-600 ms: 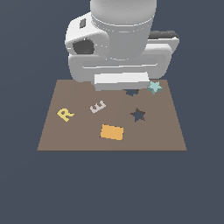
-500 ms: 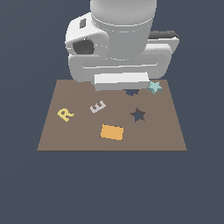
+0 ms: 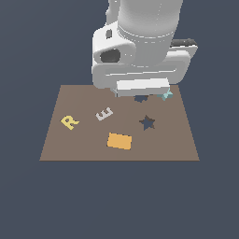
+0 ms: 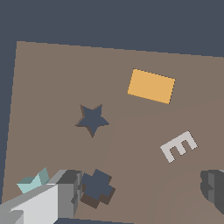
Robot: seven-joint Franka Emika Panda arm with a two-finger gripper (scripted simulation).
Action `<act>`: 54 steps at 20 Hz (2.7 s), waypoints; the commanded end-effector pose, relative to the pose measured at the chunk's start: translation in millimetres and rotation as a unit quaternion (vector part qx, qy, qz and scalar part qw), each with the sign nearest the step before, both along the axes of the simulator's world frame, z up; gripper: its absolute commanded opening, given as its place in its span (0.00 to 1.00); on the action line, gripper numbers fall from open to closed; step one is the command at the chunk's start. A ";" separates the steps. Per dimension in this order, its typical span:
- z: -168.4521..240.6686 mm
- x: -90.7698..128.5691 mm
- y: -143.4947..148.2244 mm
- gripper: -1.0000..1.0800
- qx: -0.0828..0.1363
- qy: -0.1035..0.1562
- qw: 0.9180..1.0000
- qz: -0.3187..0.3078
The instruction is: Insert a designated object into the corresponding slot on a board.
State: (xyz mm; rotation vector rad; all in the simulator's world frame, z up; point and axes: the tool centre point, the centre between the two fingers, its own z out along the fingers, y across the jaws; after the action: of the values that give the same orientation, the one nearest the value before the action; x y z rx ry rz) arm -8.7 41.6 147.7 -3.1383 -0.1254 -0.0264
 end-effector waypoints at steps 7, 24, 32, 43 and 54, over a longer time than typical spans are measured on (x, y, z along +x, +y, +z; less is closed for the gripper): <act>-49.7 -45.1 68.6 0.96 0.000 0.005 0.999 0.036; -97.5 -88.8 130.2 0.96 -0.001 0.009 0.998 0.070; -116.4 -88.9 130.4 0.96 -0.001 0.008 0.998 0.069; -117.9 -88.9 130.4 0.00 -0.001 0.008 0.998 0.069; -115.8 -74.5 124.5 0.00 -0.001 0.008 0.999 0.047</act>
State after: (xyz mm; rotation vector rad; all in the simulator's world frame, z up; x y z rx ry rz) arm -87.8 168.2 31.3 -3.1278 -0.2944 0.0011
